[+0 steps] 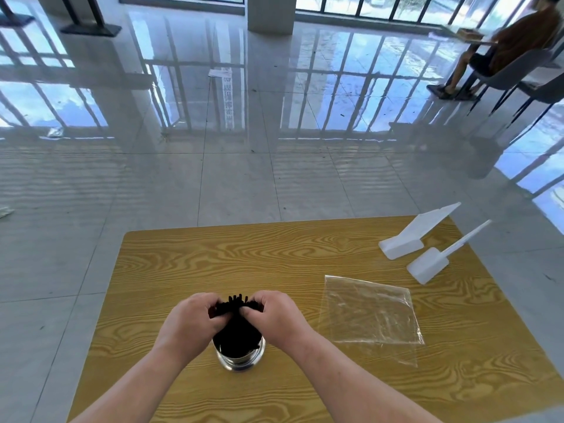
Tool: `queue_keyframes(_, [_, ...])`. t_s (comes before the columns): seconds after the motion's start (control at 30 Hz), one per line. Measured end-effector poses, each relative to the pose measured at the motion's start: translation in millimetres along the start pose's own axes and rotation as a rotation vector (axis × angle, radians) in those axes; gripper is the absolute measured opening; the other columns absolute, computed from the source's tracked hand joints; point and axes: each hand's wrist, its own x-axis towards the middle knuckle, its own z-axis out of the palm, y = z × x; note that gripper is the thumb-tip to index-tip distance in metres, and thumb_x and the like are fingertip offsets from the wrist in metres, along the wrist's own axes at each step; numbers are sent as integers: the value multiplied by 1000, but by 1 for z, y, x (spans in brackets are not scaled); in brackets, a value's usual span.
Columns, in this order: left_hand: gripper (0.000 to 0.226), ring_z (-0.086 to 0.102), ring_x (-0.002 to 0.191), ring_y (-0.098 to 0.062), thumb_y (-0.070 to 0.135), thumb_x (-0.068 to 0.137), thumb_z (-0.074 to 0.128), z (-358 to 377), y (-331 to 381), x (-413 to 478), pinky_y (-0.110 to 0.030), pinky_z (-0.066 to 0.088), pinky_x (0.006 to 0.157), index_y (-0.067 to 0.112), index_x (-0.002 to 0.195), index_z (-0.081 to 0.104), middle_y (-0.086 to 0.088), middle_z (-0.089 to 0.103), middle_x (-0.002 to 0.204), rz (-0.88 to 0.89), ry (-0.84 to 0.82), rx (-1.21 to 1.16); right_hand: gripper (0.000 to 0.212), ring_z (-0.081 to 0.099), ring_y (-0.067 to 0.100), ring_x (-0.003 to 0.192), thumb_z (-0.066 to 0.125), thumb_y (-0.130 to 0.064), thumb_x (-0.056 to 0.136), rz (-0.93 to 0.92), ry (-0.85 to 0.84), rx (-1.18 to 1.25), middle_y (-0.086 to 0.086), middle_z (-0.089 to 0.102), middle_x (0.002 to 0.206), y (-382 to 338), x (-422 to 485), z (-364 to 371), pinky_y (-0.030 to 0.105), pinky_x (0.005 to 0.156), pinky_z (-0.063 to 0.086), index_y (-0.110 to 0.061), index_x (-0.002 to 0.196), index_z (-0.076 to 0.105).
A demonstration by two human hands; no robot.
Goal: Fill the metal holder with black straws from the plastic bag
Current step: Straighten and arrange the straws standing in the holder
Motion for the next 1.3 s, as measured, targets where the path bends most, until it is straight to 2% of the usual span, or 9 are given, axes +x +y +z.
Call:
queue_keyframes(0.13, [13,65,81,0,40,87,80,0,1,0,-23,47,68,38,78,73,14,72,83,8,-14,14,20,75,18,87,68,-38,98,-5,-7,-4,-2,80,92,-2,-1,-2,44,80,64,-22,98,78])
queue_keyframes(0.3, [9,65,83,-1,40,88,78,0,3,-1,-28,53,74,38,81,75,15,73,85,9,-29,22,16,72,10,88,65,-33,97,-33,6,-15,-9,78,95,-5,-6,-6,35,79,63,-27,107,77])
queue_keyframes(0.37, [9,65,82,0,40,89,78,0,4,-1,-25,50,71,40,80,74,15,73,85,13,-30,32,17,72,10,90,65,-32,98,-38,9,-18,-9,78,97,-6,-8,-8,35,79,63,-27,109,77])
queue_keyframes(0.53, [11,65,80,0,43,88,77,0,4,1,-22,47,67,41,77,73,16,72,83,7,-24,34,19,73,12,88,64,-36,98,-38,16,-24,-8,78,95,-8,-10,-10,39,79,64,-27,108,77])
queue_keyframes(0.8, [15,65,78,-1,48,88,79,-6,6,0,-23,47,67,38,76,76,15,69,84,1,-11,28,20,72,11,92,66,-39,98,-51,31,-55,-7,78,99,-13,-10,-14,35,82,63,-26,109,78])
queue_keyframes(0.93, [8,65,75,2,47,86,80,-9,12,-2,-21,47,63,42,84,74,20,73,81,-15,13,16,19,71,12,96,66,-35,98,-54,32,-71,-7,77,103,-12,-9,-15,36,85,62,-26,112,75])
queue_keyframes(1.07, [9,64,76,8,46,86,80,-10,10,-3,-21,45,59,42,82,73,36,69,84,-16,0,-2,18,70,11,95,67,-34,98,-50,42,-57,-7,76,103,-11,-12,-16,33,82,62,-27,113,73])
queue_keyframes(1.3, [8,63,80,11,46,85,80,-10,9,-1,-22,46,61,45,80,75,38,69,84,-16,3,25,18,72,14,94,65,-30,98,-49,43,-54,-4,77,102,-12,-14,-19,34,81,61,-24,112,75])
